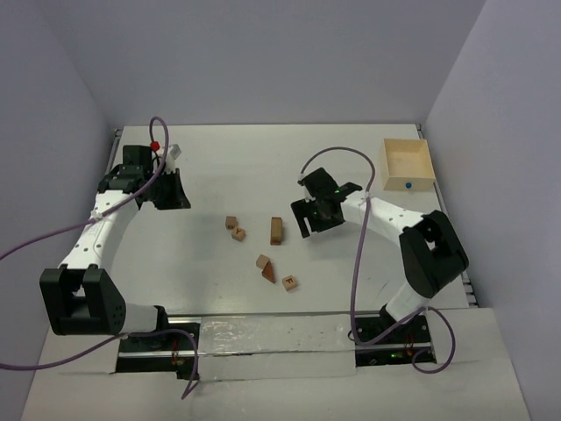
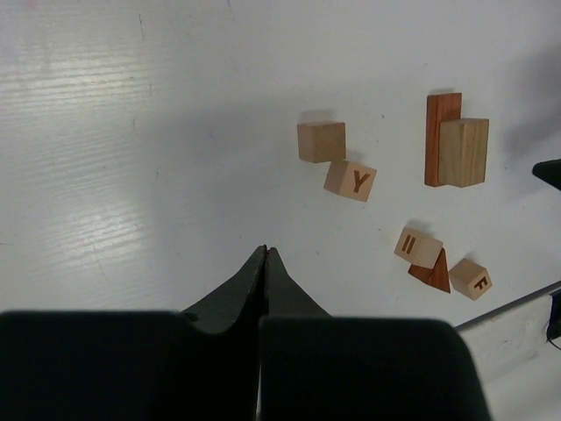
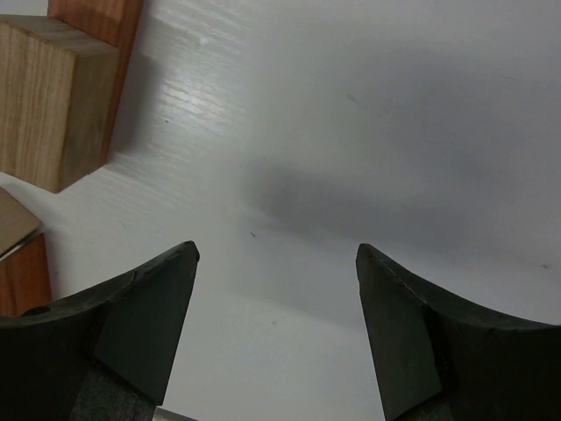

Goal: Build the wood block tower

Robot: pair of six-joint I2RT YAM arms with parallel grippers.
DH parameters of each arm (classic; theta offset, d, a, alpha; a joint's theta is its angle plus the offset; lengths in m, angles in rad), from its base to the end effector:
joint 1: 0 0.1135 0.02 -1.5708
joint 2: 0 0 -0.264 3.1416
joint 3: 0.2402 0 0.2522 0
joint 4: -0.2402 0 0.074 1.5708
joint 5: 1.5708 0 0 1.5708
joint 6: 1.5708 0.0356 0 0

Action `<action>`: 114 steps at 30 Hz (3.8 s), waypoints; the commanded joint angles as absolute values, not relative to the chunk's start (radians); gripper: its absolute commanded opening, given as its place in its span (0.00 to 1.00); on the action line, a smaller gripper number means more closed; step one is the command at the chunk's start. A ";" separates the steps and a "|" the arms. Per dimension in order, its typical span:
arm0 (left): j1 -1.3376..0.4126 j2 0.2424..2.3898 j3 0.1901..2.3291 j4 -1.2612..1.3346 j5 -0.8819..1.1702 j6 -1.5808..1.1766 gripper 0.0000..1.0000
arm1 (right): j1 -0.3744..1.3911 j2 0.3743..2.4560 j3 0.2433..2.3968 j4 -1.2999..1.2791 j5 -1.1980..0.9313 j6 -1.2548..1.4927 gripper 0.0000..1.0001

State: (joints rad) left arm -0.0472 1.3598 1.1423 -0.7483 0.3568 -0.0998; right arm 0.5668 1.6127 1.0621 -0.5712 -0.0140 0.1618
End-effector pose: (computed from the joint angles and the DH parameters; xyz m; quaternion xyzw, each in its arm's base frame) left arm 0.2770 -0.0255 0.2891 0.0281 0.9405 -0.1905 0.2799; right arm 0.2687 0.1716 0.2015 -0.1976 0.9546 0.0857 0.2056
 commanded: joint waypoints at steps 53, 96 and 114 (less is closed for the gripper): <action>-0.021 1.365 1.149 -0.689 0.398 -0.099 0.07 | 0.583 1.926 1.319 -0.620 -0.061 0.319 0.95; -0.021 1.384 1.162 -0.692 0.391 -0.104 0.07 | 0.604 1.869 1.262 -0.601 -0.140 0.308 0.99; -0.021 1.385 1.164 -0.695 0.392 -0.106 0.07 | 0.605 1.868 1.259 -0.604 -0.144 0.302 1.00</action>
State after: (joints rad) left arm -0.0296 1.3849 1.1248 -0.7273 0.3717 -0.1005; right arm 0.5980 1.8912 1.2610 -0.5987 -0.1229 0.3058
